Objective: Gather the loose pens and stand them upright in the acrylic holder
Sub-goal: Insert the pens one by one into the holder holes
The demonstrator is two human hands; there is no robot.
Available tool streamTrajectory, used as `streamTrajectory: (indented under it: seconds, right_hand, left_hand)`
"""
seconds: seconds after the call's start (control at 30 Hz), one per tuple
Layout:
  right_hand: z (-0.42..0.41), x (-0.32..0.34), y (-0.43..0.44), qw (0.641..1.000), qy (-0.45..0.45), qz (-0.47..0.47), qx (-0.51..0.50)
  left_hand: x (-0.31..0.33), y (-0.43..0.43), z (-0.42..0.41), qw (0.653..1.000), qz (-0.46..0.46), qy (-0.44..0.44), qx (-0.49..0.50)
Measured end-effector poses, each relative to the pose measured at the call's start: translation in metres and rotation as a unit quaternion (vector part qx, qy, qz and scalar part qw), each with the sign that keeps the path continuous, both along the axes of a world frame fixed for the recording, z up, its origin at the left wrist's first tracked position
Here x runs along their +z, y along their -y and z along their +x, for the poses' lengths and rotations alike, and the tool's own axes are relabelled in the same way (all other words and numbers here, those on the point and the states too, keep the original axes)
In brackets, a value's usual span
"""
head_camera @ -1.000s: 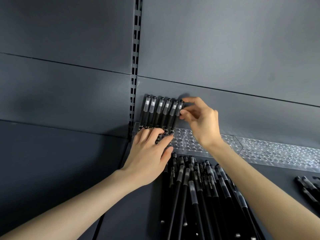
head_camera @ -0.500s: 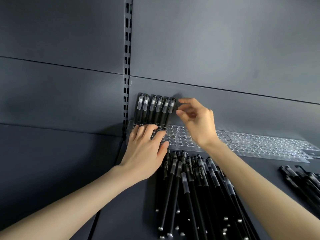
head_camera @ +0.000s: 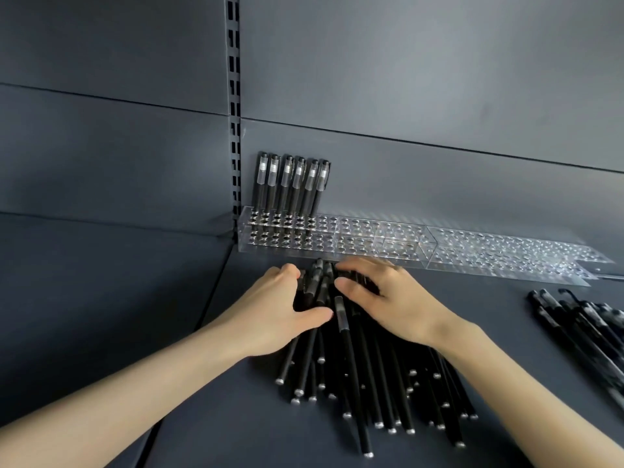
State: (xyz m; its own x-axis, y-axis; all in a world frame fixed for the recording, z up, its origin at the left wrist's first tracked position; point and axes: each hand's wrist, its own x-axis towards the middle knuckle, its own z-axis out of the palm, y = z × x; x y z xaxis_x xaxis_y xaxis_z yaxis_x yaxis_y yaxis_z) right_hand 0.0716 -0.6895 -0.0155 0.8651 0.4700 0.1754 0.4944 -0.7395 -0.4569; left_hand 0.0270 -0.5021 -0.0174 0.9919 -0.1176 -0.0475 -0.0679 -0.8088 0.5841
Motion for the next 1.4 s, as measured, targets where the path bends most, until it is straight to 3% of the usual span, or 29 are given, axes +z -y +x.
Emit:
streamTrajectory:
  seconds: [0.23, 0.43, 0.53, 0.67, 0.87, 0.97, 1.07, 1.17, 1.3, 1.4]
  right_hand:
    - [-0.006, -0.005, -0.002, 0.999, 0.028, -0.015, -0.016]
    - [-0.01, -0.003, -0.001, 0.999, 0.041, -0.005, -0.023]
    - [-0.013, 0.007, -0.005, 0.992, 0.022, 0.118, -0.025]
    - [-0.013, 0.022, -0.017, 0.928, -0.075, 0.366, -0.001]
    - [-0.003, 0.033, -0.021, 0.881, -0.102, 0.461, -0.01]
    - [0.006, 0.039, -0.018, 0.859, -0.091, 0.504, -0.012]
    - [0.014, 0.042, -0.02, 0.841, -0.091, 0.534, -0.02]
    - [0.024, 0.046, -0.025, 0.848, -0.077, 0.524, -0.029]
    - [0.049, 0.06, -0.027, 0.878, 0.055, 0.472, -0.06]
    - [0.067, 0.068, -0.032, 0.877, 0.129, 0.457, -0.077]
  left_hand:
    - [-0.009, -0.01, 0.007, 0.996, -0.066, 0.036, 0.051]
    - [-0.007, -0.006, 0.003, 0.975, -0.196, 0.07, 0.076]
    - [0.002, -0.003, -0.001, 0.947, -0.293, 0.109, 0.077]
    - [0.011, 0.007, -0.006, 0.914, -0.386, 0.117, 0.043]
    - [0.015, 0.015, 0.003, 0.89, -0.421, 0.175, 0.03]
    - [0.017, 0.017, 0.013, 0.866, -0.474, 0.155, 0.026]
    - [0.018, 0.019, 0.024, 0.862, -0.482, 0.155, 0.027]
    - [0.019, 0.023, 0.035, 0.858, -0.489, 0.157, 0.031]
    - [0.021, 0.017, 0.055, 0.874, -0.414, 0.24, 0.083]
    - [0.02, 0.007, 0.066, 0.881, -0.372, 0.272, 0.109]
